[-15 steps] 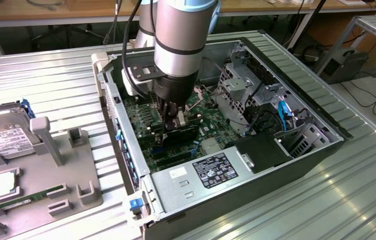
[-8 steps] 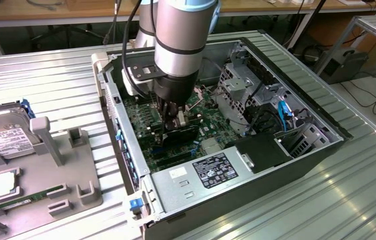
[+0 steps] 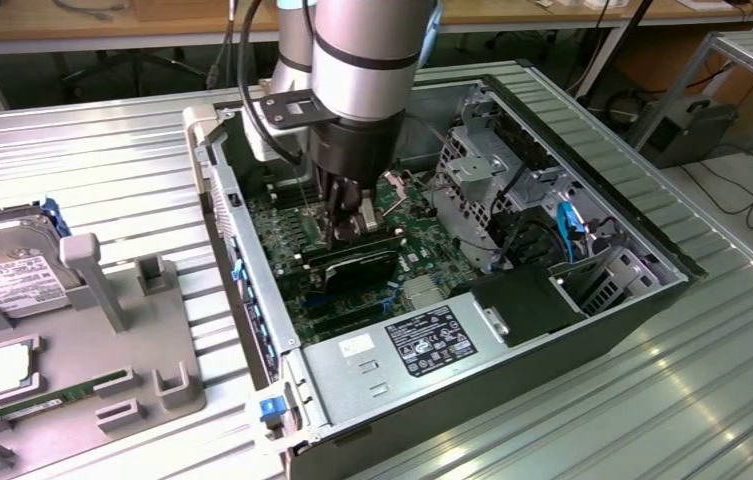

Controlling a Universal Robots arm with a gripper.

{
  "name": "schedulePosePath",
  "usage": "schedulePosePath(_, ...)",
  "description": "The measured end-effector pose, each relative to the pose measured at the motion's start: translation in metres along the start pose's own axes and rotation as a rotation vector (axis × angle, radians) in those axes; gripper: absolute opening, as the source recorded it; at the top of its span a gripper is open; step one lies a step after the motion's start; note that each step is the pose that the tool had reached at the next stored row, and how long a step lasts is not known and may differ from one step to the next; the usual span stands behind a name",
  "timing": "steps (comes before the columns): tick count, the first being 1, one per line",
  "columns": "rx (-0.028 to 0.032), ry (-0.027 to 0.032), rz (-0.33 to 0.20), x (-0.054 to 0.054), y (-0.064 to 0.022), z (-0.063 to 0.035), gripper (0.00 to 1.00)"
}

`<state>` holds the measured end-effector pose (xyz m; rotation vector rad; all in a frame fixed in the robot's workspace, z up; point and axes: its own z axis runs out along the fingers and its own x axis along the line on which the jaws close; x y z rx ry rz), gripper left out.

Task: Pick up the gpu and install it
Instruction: 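Press down on the gpu until it lock into place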

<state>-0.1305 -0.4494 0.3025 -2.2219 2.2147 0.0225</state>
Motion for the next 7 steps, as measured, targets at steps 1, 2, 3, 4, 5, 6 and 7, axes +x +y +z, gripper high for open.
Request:
schedulePosePath(1, -0.0001, 0.0001, 0.000, 0.0000, 0.0000, -0.0001, 0.11)
schedulePosePath(2, -0.0001, 0.0001, 0.000, 0.0000, 0.0000, -0.0001, 0.11)
schedulePosePath(3, -0.0001, 0.0001, 0.000, 0.0000, 0.0000, -0.0001, 0.11)
schedulePosePath(4, -0.0001, 0.0002, 0.000, 0.0000, 0.0000, -0.0001, 0.11)
schedulePosePath(5, -0.0001, 0.0001, 0.000, 0.0000, 0.0000, -0.0001, 0.11)
schedulePosePath(6, -0.0001, 0.0001, 0.000, 0.0000, 0.0000, -0.0001, 0.11)
schedulePosePath(7, -0.0001, 0.0001, 0.000, 0.0000, 0.0000, -0.0001, 0.11)
